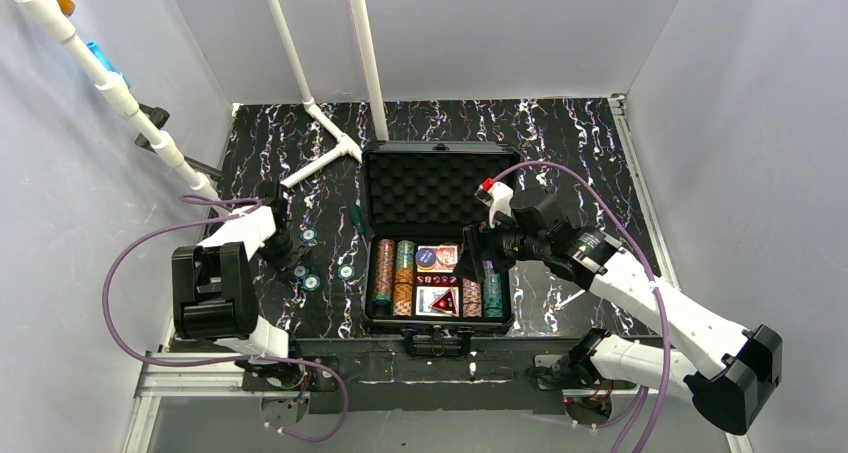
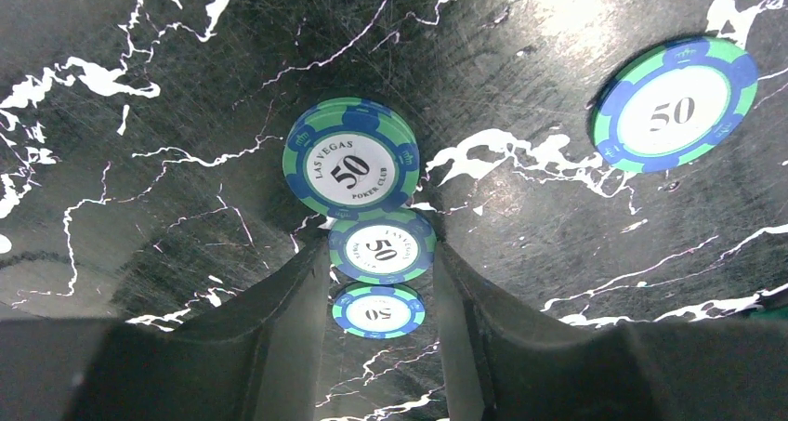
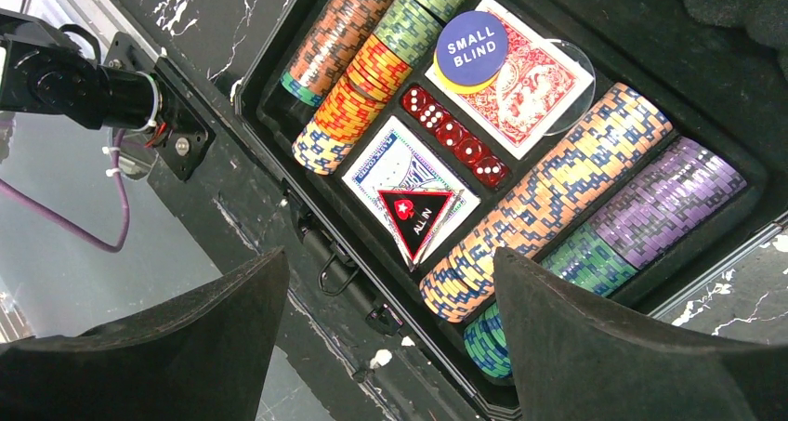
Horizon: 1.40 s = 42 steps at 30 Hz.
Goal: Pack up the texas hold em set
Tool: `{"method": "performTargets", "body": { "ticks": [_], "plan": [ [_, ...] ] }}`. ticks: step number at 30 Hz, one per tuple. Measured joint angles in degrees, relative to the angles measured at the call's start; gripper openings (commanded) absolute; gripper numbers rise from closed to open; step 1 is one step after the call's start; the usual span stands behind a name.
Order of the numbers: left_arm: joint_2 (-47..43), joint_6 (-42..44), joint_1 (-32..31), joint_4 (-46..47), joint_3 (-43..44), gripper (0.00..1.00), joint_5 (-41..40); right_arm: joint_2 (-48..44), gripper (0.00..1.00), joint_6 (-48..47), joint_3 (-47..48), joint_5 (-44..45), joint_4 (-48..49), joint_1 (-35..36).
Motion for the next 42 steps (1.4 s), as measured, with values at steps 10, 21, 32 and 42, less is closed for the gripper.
{"method": "performTargets", "body": {
  "ticks": [10, 21, 32, 42],
  "plan": [
    [-1.0, 1.7, -0.1, -0.6, 3.3, 0.18, -0.5, 0.0, 0.87, 0.0, 0.0, 0.0, 0.0, -0.2],
    [-3.7, 4.6, 2.0, -3.9, 5.0, 0.18, -2.6, 0.0, 0.87, 0.0, 0.0, 0.0, 0.0, -0.2],
    [-0.3, 7.8, 6.8, -3.0, 5.4, 0.22, -0.7, 0.0, 0.87, 0.0, 0.0, 0.0, 0.0, -0.2],
    [3.2, 8.4, 7.4, -1.6, 6.1, 0.25, -0.1, 0.0, 0.87, 0.0, 0.0, -0.1, 0.0, -0.4]
  ]
}}
